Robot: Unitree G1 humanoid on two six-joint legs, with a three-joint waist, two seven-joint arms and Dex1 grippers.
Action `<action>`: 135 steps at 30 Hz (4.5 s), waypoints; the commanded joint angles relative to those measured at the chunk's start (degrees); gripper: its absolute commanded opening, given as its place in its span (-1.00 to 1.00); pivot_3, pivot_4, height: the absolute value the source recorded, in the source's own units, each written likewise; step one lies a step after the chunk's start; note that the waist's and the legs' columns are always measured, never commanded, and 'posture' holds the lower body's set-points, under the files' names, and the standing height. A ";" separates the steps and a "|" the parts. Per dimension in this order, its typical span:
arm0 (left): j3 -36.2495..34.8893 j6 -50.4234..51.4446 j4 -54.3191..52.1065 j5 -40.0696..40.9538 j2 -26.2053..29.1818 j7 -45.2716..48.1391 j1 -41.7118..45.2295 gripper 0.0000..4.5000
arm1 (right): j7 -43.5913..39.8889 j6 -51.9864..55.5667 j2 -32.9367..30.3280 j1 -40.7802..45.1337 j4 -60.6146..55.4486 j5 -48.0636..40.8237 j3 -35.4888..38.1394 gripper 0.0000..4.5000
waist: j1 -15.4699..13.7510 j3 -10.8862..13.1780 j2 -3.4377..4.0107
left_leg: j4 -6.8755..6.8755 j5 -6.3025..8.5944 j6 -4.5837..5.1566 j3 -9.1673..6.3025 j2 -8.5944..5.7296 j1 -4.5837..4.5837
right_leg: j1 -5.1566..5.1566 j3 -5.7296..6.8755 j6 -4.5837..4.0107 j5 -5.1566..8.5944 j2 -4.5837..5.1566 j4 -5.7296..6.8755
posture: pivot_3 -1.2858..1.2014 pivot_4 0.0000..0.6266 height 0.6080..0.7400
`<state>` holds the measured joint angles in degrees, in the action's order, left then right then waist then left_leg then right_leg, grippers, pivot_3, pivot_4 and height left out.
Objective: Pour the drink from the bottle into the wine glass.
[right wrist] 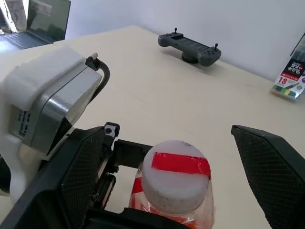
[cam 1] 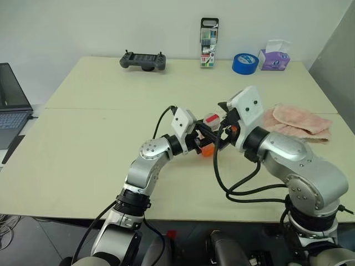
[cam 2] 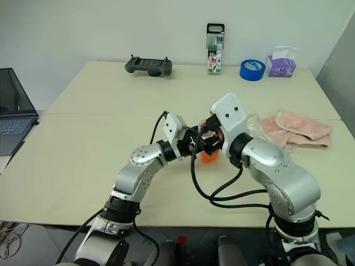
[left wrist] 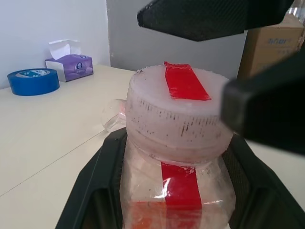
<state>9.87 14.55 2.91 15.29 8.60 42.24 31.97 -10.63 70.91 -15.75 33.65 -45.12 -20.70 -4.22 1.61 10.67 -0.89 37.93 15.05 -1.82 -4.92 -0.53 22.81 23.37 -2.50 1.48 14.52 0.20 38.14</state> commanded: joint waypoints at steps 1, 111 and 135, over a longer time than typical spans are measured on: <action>0.61 -1.34 -1.29 0.18 -0.59 0.64 1.88 -0.04 | 6.33 1.65 3.14 -0.60 -3.09 3.38 -0.11 1.00 | 0.01 0.00 0.00 | -0.01 0.00 0.00 0.00 0.00 0.00 | 0.00 0.00 0.00 0.00 0.00 0.00 | 0.03 -0.52 1.00; 0.81 -2.42 0.54 -0.27 -1.73 0.15 2.97 -0.04 | 2.86 -1.41 1.09 3.70 1.77 4.83 -1.95 0.58 | 0.03 0.00 0.01 | 0.03 -0.06 -0.02 0.16 -0.02 -0.01 | 0.02 0.01 -0.01 -0.01 0.01 0.09 | 0.03 -0.52 1.00; 0.82 -2.05 -0.52 -0.33 -1.29 -0.67 1.98 -0.04 | 9.81 1.59 4.46 2.03 4.64 10.26 0.86 0.58 | 0.18 0.00 0.01 | 0.04 -0.08 0.00 0.16 -0.02 -0.08 | 0.15 0.00 0.00 0.01 -0.05 0.54 | 0.03 -0.52 1.00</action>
<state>11.09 13.52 5.53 14.55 7.38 41.66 33.81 -2.45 71.99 -10.65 36.01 -38.99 -12.43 -7.21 1.79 10.67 -0.88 37.97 14.97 -1.82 -4.75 -0.55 22.73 23.52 -2.51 1.49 14.53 0.14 38.67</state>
